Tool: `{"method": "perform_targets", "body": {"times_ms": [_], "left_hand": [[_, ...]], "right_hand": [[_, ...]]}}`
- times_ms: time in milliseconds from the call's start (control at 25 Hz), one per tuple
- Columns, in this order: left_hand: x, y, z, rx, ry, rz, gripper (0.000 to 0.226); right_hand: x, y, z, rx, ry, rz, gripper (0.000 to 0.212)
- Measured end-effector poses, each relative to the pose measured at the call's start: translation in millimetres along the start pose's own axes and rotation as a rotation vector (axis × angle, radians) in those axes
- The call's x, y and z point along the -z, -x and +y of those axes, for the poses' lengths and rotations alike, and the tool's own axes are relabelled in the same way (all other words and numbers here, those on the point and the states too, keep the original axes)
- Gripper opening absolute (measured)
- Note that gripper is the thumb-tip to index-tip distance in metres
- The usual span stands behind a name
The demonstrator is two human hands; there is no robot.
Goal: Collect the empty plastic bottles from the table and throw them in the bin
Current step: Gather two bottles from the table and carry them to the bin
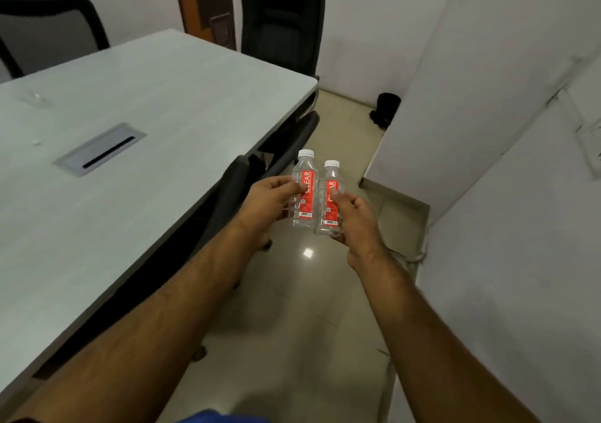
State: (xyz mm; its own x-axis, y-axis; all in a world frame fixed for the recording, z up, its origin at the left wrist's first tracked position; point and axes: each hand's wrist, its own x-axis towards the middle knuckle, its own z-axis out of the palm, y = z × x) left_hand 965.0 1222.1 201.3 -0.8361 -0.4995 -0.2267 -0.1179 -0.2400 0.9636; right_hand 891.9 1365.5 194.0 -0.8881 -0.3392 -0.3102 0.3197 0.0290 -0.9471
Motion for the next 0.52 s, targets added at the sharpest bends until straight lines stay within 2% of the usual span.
{"method": "perform_targets", "body": {"times_ms": [200,400,520], "left_hand": [[-78.1,-112.9,10.1,-0.001,-0.06,-0.062,0.019],[-128.0,-277.8,8.0,0.034,-0.076,-0.129,0.031],[-149.9,-373.0,20.7,0.079,-0.06,-0.151,0.029]], "right_hand": [[53.2,-109.7,-30.9,-0.013,-0.019,0.055,0.042],[75.7,-258.0,-61.0,-0.031,-0.001,0.127,0.034],[80.3,-345.0,-85.2,-0.068,0.03,0.172,0.034]]}}
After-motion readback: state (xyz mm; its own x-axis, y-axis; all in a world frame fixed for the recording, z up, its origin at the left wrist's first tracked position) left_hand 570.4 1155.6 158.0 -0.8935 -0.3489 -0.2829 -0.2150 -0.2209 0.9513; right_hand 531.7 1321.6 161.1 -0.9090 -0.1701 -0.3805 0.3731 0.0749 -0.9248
